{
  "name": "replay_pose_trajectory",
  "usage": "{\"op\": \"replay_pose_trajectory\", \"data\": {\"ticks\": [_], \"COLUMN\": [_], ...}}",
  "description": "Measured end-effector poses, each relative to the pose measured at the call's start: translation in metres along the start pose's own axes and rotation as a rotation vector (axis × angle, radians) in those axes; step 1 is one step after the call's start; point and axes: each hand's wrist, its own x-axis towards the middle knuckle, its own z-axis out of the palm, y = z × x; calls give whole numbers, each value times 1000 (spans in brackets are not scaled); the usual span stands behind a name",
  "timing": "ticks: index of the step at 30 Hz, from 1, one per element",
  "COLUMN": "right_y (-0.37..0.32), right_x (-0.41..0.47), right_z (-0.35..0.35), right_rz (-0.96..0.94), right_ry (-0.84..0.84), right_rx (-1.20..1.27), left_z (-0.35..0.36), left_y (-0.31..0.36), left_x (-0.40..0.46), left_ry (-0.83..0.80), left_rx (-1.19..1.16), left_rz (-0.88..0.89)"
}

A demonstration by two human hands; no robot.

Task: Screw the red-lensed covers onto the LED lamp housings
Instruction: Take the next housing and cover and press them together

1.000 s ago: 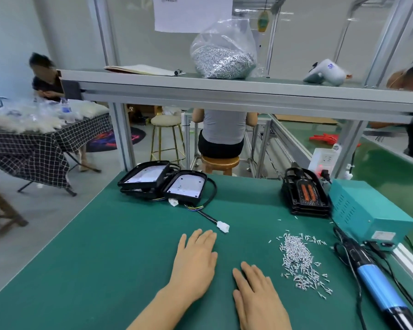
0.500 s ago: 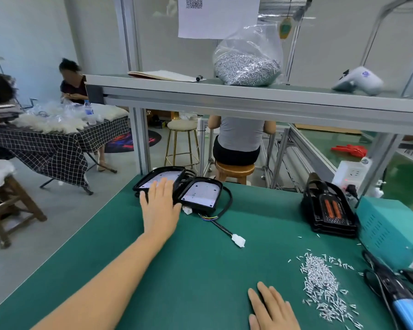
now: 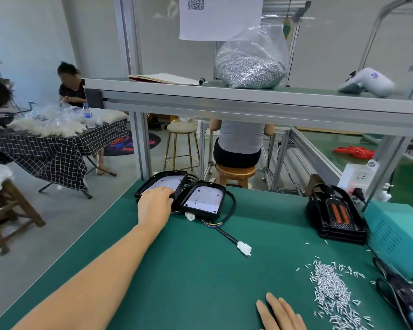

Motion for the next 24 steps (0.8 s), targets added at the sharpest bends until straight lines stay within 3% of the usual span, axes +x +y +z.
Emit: {"op": "replay_pose_trajectory", "data": {"ticks": [7,17,19,20,22,24], "right_y": [0,2,-7,-12,-23,-32], "right_x": [3,16,28,36,53,75], "right_z": [-4,-12,-21,-24,-29,-29], "right_rz": [-46,-105,35,191,587,826], "right_ry": [-97,-203,-315,-426,-550,-628], "right_rx": [17,-5,129,268,730,1027], "left_z": [-8,-44,-47,-48,-49,-47], "left_y": [-5,34,49,56,69,81], "left_x": [3,-40,-61,-71,-92,-111], "left_ry": [-13,431,460,468,462,450], "left_rx": [50,-62,-68,-82,-104,-110], "left_rz": [75,439,479,496,526,555]}}
